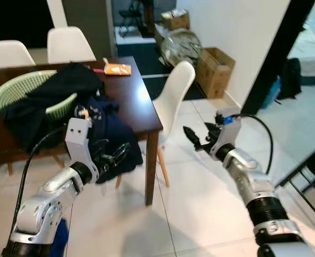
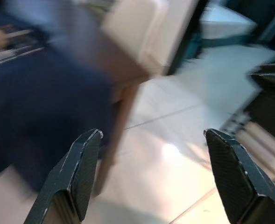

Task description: Hang hanger

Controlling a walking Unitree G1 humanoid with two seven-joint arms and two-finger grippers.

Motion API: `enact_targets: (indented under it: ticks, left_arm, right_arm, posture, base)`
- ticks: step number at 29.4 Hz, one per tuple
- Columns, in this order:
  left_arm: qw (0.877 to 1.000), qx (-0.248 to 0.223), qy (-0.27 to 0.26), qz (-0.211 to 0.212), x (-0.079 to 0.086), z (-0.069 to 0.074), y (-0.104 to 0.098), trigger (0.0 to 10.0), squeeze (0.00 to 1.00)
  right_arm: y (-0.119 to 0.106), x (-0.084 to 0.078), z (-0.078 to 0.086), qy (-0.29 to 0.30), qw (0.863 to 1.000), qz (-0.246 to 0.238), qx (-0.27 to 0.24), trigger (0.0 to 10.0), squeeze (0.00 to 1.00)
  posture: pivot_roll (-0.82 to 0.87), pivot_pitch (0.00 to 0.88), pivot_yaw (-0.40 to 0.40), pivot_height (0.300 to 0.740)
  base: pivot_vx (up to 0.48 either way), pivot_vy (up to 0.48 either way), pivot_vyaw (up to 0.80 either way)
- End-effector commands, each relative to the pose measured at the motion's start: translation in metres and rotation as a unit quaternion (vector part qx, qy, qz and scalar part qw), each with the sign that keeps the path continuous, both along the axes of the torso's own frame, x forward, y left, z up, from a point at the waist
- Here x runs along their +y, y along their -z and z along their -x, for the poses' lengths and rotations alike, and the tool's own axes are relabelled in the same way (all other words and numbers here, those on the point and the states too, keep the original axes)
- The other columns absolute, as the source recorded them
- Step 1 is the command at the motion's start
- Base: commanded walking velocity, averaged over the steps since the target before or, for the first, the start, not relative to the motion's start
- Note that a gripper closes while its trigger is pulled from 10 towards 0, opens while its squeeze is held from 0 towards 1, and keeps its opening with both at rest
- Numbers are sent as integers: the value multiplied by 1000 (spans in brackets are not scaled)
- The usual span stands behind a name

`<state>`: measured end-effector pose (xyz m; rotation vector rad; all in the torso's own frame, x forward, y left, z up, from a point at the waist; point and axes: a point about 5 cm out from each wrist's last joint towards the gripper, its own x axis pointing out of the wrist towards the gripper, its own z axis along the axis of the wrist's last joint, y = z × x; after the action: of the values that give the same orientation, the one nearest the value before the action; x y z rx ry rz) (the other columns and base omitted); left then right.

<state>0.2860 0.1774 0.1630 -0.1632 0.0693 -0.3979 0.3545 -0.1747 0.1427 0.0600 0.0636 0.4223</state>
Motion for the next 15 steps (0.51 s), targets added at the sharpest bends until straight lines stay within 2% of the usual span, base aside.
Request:
enact_targets:
  ticks: [1, 2, 4, 5, 6, 9, 11, 15]
  left_arm:
    - [999, 4, -26, -31, 14, 0, 10, 10000, 0]
    - [999, 4, -26, -31, 14, 0, 10, 10000, 0]
    - [997, 5, -61, -42, 29, -2, 20, 10000, 0]
    - [997, 5, -61, -42, 29, -2, 20, 10000, 0]
    - [997, 11, -76, -14, 37, -2, 27, 10000, 0]
    - [997, 11, -73, 6, 37, -2, 28, 10000, 0]
    - [998, 12, -52, 30, 35, -2, 30, 10000, 0]
    - [998, 15, -22, 50, 31, -5, 32, 10000, 0]
  right_arm:
    - [0, 14, 2, -40, 999, 7, -7, 10000, 0]
    - [0, 14, 2, -40, 999, 7, -7, 10000, 0]
    - [2, 13, 3, -48, 999, 16, -5, 10000, 0]
    - [2, 13, 3, -48, 999, 16, -5, 10000, 0]
    - [5, 11, 4, -55, 998, 44, -1, 10000, 0]
    - [8, 10, 4, -61, 996, 65, 0, 10000, 0]
    - [10, 9, 5, -69, 994, 81, 2, 10000, 0]
    - [11, 11, 4, -75, 995, 68, 4, 10000, 0]
  posture:
    - [40, 0, -54, 740]
    - [40, 0, -54, 740]
    - [38, 0, -56, 740]
    - [38, 0, -56, 740]
    - [39, 0, -56, 740]
    - [41, 0, -59, 740]
    - [44, 0, -59, 740]
    - [43, 0, -61, 740]
  base:
    - [0, 0, 788]
    - [0, 0, 788]
    - [0, 0, 791]
    - [0, 0, 788]
    - [0, 0, 788]
    - [0, 0, 788]
    - [0, 0, 788]
    - [0, 0, 791]
